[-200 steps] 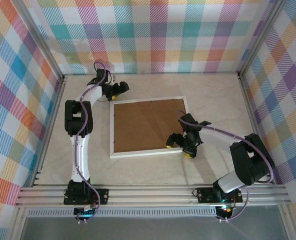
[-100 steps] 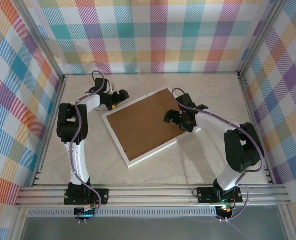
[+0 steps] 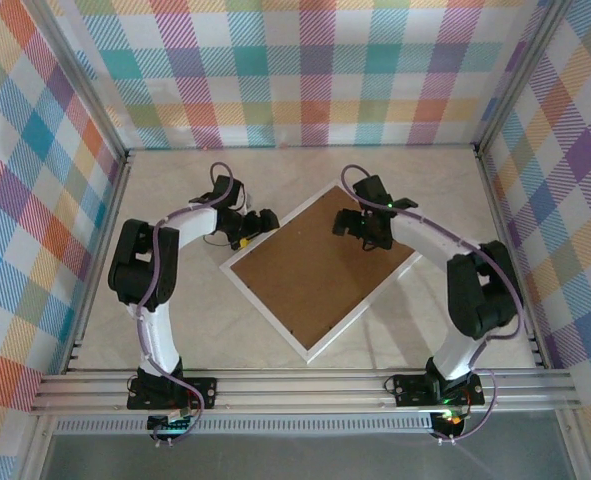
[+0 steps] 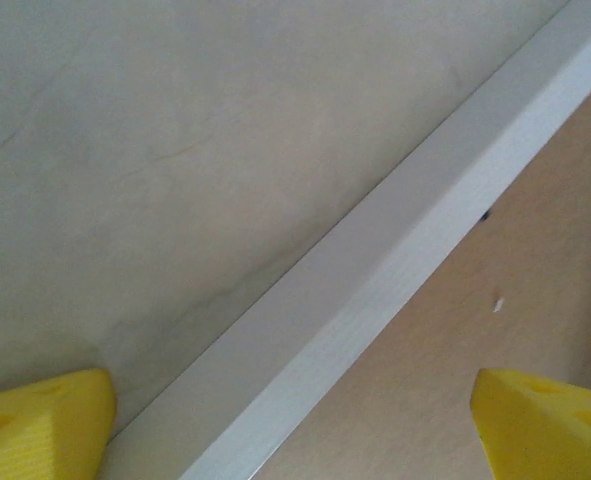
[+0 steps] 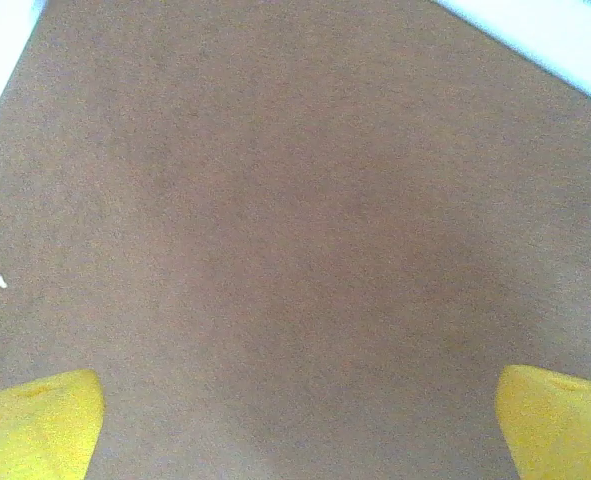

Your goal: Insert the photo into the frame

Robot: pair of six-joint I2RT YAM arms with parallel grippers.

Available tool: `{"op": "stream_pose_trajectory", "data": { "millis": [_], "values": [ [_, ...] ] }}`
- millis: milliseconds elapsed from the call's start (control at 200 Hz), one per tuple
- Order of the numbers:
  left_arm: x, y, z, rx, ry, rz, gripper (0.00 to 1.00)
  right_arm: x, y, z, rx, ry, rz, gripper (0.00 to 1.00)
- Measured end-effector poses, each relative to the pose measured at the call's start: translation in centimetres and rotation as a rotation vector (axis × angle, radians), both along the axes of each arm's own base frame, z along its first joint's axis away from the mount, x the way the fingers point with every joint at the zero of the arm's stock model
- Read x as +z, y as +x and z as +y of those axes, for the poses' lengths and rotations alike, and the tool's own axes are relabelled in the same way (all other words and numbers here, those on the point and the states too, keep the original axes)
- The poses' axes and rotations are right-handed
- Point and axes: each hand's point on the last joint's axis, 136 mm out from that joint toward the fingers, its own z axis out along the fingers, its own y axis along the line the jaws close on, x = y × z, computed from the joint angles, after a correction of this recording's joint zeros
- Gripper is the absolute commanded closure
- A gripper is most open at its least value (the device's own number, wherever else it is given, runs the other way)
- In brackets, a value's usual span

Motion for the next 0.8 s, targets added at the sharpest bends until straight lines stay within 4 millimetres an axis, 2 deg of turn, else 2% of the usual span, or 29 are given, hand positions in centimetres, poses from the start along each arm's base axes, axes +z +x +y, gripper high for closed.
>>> {"op": "stream_pose_trajectory", "data": {
  "millis": [90,220,315,390,525,660,800],
  "values": [
    [-0.2,-0.1,1.3,0.016,0.055,0.001,0.07,0.0,-2.9,-1.8,-0.012,-0.029,0.022,0.01],
    [-0.4,-0.1,2.3,0.026,0.092,0.002,0.08,-2.0,-8.1,-4.0,-0.043,-0.038,0.112,0.01],
    [-0.5,-0.1,2.4,0.019,0.098,-0.002,0.07,-3.9,-11.4,-4.4,-0.071,0.008,0.189,0.01],
    [-0.5,-0.1,2.4,0.013,0.101,-0.004,0.08,-5.1,-13.0,-4.2,-0.092,0.059,0.227,0.01],
    [-0.5,-0.4,2.3,0.003,0.099,-0.01,0.08,-6.1,-13.8,-2.7,-0.106,0.15,0.251,0.01],
    [-0.5,-0.5,2.3,0.001,0.09,-0.024,0.08,-6.3,-12.5,-1.1,-0.113,0.217,0.239,0.01],
    [-0.3,-1.0,1.9,-0.001,0.063,-0.036,0.08,-6.5,-11.6,-0.8,-0.125,0.209,0.267,0.01]
  ]
}}
